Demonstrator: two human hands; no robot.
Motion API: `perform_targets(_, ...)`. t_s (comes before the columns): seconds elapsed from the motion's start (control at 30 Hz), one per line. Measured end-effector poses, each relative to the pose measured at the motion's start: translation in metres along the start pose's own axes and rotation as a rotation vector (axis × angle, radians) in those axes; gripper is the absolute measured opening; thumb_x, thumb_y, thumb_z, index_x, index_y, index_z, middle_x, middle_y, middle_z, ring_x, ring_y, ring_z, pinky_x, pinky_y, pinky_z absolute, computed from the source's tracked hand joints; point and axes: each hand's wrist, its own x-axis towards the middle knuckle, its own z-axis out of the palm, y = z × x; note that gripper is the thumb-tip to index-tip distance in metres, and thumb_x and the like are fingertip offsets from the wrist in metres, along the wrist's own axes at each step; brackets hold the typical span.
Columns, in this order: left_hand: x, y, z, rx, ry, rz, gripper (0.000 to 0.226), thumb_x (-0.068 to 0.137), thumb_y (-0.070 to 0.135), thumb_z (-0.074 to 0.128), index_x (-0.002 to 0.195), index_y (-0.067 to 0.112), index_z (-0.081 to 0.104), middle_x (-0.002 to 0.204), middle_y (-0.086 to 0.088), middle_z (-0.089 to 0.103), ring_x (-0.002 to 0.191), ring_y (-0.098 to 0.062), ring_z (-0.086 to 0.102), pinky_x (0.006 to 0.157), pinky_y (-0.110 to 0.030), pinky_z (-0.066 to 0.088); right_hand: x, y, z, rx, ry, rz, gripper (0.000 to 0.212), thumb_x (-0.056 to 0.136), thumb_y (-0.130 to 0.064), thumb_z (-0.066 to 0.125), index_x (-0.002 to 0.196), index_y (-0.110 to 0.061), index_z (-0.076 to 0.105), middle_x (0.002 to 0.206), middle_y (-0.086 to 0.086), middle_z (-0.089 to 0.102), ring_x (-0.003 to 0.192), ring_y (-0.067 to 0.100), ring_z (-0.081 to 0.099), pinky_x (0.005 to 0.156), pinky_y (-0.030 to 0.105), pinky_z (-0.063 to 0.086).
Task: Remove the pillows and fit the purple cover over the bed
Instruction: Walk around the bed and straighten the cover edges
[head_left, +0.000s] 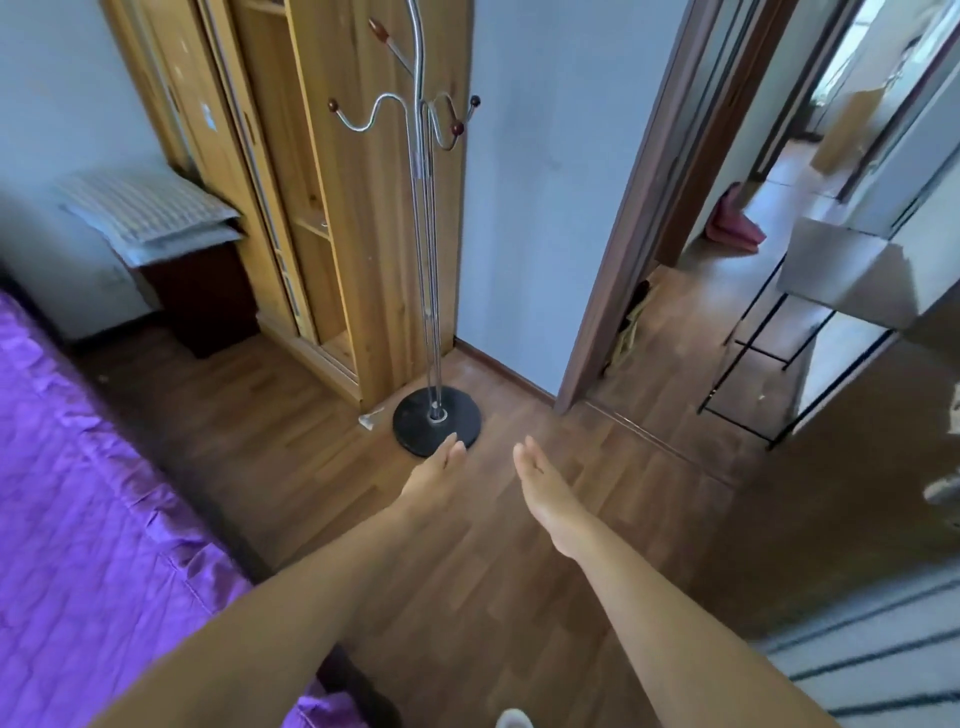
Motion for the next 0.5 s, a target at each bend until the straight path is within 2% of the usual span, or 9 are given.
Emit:
perform_targets(0.1, 0.052, 0.021, 0.005, 0.058, 0.018, -0.001, 0.050, 0.100, 0.041, 0.028, 0.146, 0.022, 0.029, 0.150, 0.003, 0.032, 0.139, -0.015, 0.028, 0.110, -0.024, 0.020, 0.053, -0.021, -0.027, -0.066, -0.045, -0.054, 0.058, 0.098, -0.053, 0.018, 0.150, -0.032, 0.005, 0.158, -0.007, 0.009, 0.143, 0.019, 0.016, 0.113, 0.041, 0.019)
perform_targets(0.2, 0.090, 0.030, 0.001, 0.064, 0.057, -0.053, 0.051, 0.100, 0.042, 0.028, 0.146, 0.021, 0.028, 0.152, 0.004, 0.030, 0.140, -0.013, 0.026, 0.110, -0.020, 0.015, 0.109, -0.050, -0.044, -0.062, -0.080, -0.009, 0.058, 0.098, -0.053, 0.017, 0.150, -0.032, 0.004, 0.158, -0.010, 0.006, 0.143, 0.018, 0.015, 0.113, 0.041, 0.018)
perform_targets(0.4, 0.157, 0.029, -0.040, 0.120, 0.187, -0.187, 0.051, 0.101, 0.040, 0.023, 0.147, 0.017, 0.026, 0.153, 0.003, 0.027, 0.141, -0.015, 0.025, 0.111, -0.022, 0.016, 0.196, -0.098, -0.006, -0.120, -0.252, -0.054, 0.056, 0.098, -0.053, 0.019, 0.150, -0.033, 0.009, 0.157, -0.007, 0.011, 0.143, 0.018, 0.018, 0.113, 0.040, 0.019)
perform_targets(0.5, 0.201, 0.027, -0.079, 0.071, 0.292, -0.235, 0.050, 0.101, 0.041, 0.023, 0.145, 0.020, 0.029, 0.150, 0.003, 0.034, 0.139, -0.017, 0.029, 0.109, -0.023, 0.020, 0.240, -0.131, 0.021, -0.142, -0.340, -0.098, 0.055, 0.099, -0.050, 0.021, 0.150, -0.031, 0.012, 0.157, -0.007, 0.014, 0.143, 0.017, 0.018, 0.113, 0.036, 0.018)
